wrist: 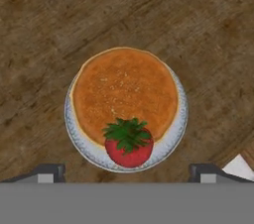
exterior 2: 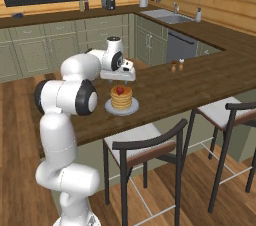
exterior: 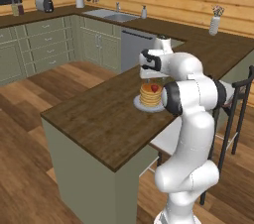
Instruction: Take the strawberry from the fridge and place it on top of the pancake, located on the dining counter.
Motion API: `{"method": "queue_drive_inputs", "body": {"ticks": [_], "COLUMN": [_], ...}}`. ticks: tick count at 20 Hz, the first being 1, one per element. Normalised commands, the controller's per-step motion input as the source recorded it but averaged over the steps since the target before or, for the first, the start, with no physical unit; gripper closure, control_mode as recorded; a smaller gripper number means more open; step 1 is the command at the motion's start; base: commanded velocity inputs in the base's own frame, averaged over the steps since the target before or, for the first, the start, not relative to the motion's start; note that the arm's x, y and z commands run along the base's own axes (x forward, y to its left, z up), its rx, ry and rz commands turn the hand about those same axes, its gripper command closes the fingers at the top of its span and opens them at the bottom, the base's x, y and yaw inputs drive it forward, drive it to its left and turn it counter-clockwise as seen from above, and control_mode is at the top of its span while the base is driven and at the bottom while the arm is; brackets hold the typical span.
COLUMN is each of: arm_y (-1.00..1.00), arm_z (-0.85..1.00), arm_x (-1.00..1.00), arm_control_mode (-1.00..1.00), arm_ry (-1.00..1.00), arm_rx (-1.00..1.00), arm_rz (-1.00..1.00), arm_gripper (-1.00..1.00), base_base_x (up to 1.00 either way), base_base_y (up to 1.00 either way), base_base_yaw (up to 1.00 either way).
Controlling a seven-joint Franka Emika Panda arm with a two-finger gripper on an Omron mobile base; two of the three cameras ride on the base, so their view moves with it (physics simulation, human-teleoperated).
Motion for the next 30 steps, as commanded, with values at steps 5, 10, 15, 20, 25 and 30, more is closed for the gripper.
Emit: {"method": "queue_drive_inputs", "body": {"ticks": [5,10,15,20,25,30], "arm_y": [0.00,0.00,0.00,0.00,0.00,0.00], "arm_z": [0.41,0.31,0.14,0.02,0.04,0.09], "arm_x": [-0.52,-0.62,-0.70,-0.70,-0.68,-0.31], "arm_control_mode": [-1.00,-1.00,-1.00,-1.00,-1.00,-1.00], "arm_ry": [0.00,0.00,0.00,0.00,0.00,0.00], "arm_rx": [0.00,0.00,0.00,0.00,0.00,0.00], "arm_rz": [-0.05,-0.06,-0.07,-0.08,-0.08,-0.10], "arm_gripper": [-1.00,-1.00,-1.00,-1.00,-1.00,-1.00], "base_base_x": [0.00,0.00,0.00,0.00,0.00,0.00], "base_base_y": [0.00,0.00,0.00,0.00,0.00,0.00], "base_base_yaw": [0.00,0.00,0.00,0.00,0.00,0.00]}}
